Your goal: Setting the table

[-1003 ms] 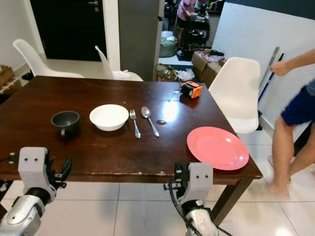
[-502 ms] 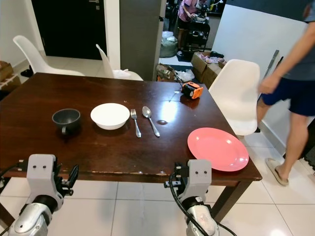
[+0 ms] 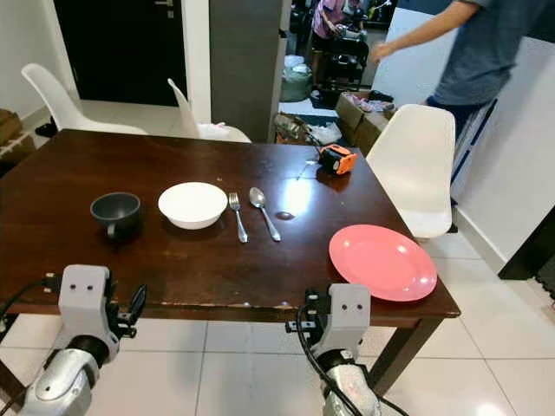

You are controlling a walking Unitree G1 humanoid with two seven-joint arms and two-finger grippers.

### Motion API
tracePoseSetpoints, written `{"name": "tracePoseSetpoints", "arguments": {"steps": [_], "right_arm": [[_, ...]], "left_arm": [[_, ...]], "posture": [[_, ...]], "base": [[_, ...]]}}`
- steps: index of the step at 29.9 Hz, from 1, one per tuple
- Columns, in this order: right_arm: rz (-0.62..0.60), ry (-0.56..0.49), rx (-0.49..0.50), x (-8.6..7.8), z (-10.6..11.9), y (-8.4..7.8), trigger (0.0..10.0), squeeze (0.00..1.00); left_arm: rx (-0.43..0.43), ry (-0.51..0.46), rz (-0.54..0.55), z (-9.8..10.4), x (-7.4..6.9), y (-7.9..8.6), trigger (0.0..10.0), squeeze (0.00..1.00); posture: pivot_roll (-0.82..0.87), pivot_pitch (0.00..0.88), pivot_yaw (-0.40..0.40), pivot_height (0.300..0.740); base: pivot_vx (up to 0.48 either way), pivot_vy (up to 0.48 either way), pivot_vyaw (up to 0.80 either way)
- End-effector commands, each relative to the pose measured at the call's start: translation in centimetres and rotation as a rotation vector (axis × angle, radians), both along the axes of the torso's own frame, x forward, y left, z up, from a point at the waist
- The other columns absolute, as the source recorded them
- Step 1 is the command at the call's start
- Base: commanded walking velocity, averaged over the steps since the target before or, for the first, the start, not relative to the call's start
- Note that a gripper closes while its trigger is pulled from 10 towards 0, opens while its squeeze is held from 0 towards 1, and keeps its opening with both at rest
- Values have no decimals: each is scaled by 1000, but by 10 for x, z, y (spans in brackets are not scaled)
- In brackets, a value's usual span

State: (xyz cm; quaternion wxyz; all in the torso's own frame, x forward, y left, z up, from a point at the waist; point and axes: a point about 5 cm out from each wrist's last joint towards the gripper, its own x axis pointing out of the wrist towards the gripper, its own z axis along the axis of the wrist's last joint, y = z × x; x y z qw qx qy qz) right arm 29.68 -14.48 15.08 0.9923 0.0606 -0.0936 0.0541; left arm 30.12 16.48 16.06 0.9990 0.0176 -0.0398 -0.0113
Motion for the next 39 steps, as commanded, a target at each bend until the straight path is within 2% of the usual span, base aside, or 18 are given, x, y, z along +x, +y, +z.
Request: {"name": "tracePoseSetpoints", "arguments": {"steps": [1, 11, 23, 33, 39], "right_arm": [[-1, 23, 4, 0, -6, 0, 10000, 0], [7, 22, 11, -1, -8, 3, 10000, 0], [14, 20, -3, 0, -7, 0, 10000, 0], [20, 17, -10, -1, -8, 4, 10000, 0], [18, 12, -22, 0, -7, 0, 10000, 0]], "left_arm": [[17, 5, -5, -3, -1, -2, 10000, 0], [13, 10, -1, -7, -3, -1, 10000, 0], [9, -1, 7, -5, 0, -4, 10000, 0], [14, -14, 2, -2, 3, -3, 10000, 0], [-5, -73, -7, 6, -2, -2, 10000, 0]], "posture": [[20, 90, 28, 740], [18, 88, 37, 740], [19, 94, 37, 740], [15, 93, 39, 740], [11, 91, 39, 740]], "base": [[0, 0, 0], [0, 0, 0], [466, 0, 0], [480, 0, 0], [389, 0, 0]]}}
